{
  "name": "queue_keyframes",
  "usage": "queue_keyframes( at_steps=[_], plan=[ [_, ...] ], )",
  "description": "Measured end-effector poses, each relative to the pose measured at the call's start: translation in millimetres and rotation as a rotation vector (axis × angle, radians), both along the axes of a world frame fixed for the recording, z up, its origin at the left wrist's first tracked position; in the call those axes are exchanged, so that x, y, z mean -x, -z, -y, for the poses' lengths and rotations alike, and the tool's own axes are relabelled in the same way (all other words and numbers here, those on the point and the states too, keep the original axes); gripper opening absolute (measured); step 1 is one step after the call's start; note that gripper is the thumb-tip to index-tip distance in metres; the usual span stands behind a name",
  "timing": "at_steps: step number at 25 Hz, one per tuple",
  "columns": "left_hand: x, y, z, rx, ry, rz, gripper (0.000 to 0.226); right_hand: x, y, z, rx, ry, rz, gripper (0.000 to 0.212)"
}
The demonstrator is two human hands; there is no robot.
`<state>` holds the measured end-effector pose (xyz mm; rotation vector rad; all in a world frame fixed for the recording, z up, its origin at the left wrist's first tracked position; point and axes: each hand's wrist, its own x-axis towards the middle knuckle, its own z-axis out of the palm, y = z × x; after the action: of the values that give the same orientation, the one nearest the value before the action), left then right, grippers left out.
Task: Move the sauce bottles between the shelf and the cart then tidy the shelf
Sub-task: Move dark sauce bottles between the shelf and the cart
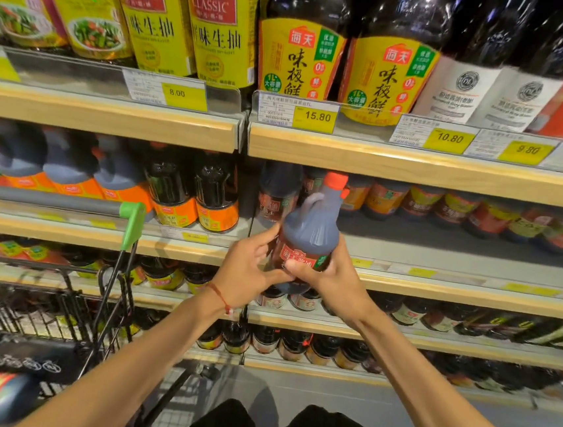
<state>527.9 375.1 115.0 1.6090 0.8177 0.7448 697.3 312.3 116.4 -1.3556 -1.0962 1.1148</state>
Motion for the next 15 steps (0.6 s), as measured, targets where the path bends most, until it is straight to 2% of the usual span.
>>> queue_keyframes(
  at_steps=[2, 4, 8, 11, 15],
  plan=[
    [4, 0, -3, 0.057, 0.012, -0.026, 0.091, -14, -8, 0, 0.04, -0.179, 0.113, 0.084],
    [3, 1, -7, 0.045, 0.017, -0.05, 0.089, -25, -10, -5, 0.051, -0.264, 0.262, 0.085],
    [-3, 9, -13, -0.072, -0.07, -0.028, 0.08, -25, -5, -18, -0.036, -0.174, 0.571, 0.095],
    [-3, 22, -19, -0.253, -0.226, -0.05, 0.079, -17, -3, -29, -0.136, -0.127, 0.608, 0.092],
    [0, 35, -39, -0.383, -0.323, -0.122, 0.076, -6, 11, -47, -0.274, -0.042, 0.602, 0.073]
  ],
)
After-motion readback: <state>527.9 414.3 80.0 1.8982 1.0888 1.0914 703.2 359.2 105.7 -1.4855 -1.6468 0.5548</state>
